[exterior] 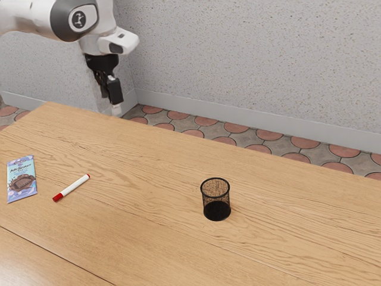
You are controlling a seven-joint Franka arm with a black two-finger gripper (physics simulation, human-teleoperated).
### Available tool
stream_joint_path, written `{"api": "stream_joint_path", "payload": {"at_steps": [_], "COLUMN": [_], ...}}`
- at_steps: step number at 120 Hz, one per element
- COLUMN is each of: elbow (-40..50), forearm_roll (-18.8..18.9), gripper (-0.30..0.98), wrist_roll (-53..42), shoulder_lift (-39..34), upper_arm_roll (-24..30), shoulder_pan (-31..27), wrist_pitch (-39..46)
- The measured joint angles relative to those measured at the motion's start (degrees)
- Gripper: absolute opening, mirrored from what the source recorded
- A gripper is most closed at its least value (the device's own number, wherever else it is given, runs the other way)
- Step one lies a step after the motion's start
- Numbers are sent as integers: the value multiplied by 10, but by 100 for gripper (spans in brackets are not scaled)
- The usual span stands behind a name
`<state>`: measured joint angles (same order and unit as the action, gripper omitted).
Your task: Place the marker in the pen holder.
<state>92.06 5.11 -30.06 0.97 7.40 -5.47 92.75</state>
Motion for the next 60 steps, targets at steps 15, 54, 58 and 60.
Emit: {"api": "stream_joint_path", "payload": {"at_steps": [15,54,58,60], "elbow": [0,45,75,91], "forearm_roll": [0,16,17,15], "gripper": [69,69,69,69], "wrist_roll": [-36,-8,-1,3], "shoulder_lift": [0,1,-2,-4], "upper_arm_roll": [0,-55,-77,-92], "shoulder_pan": [7,65,83,95], "wrist_pitch": [17,43,59,69]}}
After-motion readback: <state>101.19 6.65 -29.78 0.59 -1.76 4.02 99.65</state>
